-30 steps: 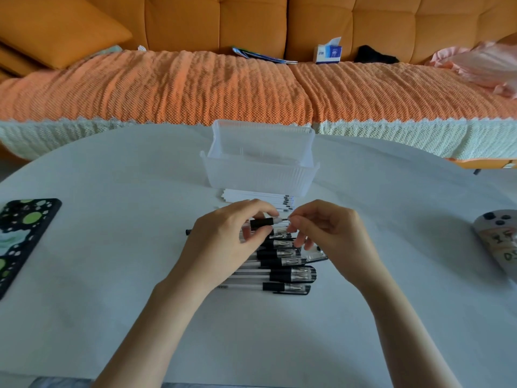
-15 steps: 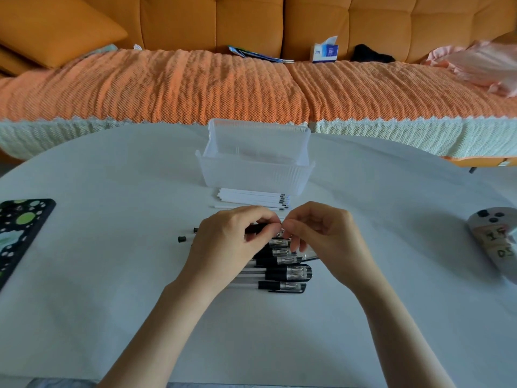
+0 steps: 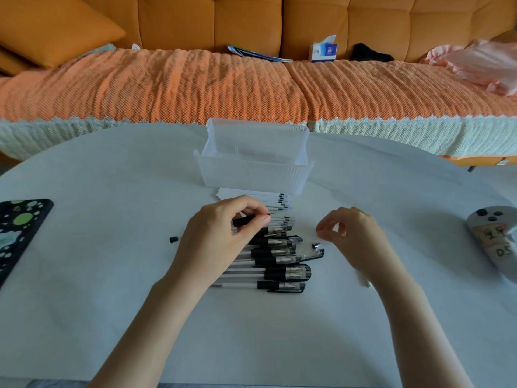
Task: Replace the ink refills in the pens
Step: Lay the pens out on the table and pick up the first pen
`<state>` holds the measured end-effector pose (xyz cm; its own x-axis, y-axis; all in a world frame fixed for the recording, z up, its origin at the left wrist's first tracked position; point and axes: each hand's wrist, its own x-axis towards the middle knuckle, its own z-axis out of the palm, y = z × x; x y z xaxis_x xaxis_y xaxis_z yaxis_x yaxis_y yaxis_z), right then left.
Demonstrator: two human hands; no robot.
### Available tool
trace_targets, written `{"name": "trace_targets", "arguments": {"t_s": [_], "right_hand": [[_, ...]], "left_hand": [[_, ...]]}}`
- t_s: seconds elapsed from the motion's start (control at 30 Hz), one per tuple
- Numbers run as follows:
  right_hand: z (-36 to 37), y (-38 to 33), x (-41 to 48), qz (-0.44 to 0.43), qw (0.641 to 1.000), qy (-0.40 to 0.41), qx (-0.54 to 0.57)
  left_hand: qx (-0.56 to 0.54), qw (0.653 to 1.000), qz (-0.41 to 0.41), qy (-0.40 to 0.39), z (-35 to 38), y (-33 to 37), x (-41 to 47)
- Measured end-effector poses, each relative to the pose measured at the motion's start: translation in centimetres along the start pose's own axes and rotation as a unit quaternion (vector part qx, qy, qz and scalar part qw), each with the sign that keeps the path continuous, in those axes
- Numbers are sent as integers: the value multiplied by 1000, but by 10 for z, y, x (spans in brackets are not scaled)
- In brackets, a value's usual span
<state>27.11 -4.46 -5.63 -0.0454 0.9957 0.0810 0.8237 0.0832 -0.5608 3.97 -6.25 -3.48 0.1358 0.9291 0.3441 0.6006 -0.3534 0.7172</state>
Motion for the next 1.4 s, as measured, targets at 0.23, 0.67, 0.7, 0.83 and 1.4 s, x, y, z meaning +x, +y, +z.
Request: {"name": "trace_targets", "arguments": {"t_s": [0.23, 0.67, 0.7, 0.83, 1.4], "right_hand": [[1, 2, 1, -12, 1000, -5, 10], [-17, -4, -10, -50, 995, -84, 35], [-16, -4, -10, -50, 995, -84, 35], [-14, -5, -10, -43, 993, -104, 45], [-9, 0, -10, -40, 993, -99, 52]], "left_hand": [[-8, 1000, -2, -23, -1, -2, -1], [-38, 998, -4, -43, -4, 2, -1], [-39, 998, -5, -41, -4, 2, -1], [-38, 999, -9, -37, -4, 3, -1], [-9, 998, -10, -59, -2, 1, -1]]}}
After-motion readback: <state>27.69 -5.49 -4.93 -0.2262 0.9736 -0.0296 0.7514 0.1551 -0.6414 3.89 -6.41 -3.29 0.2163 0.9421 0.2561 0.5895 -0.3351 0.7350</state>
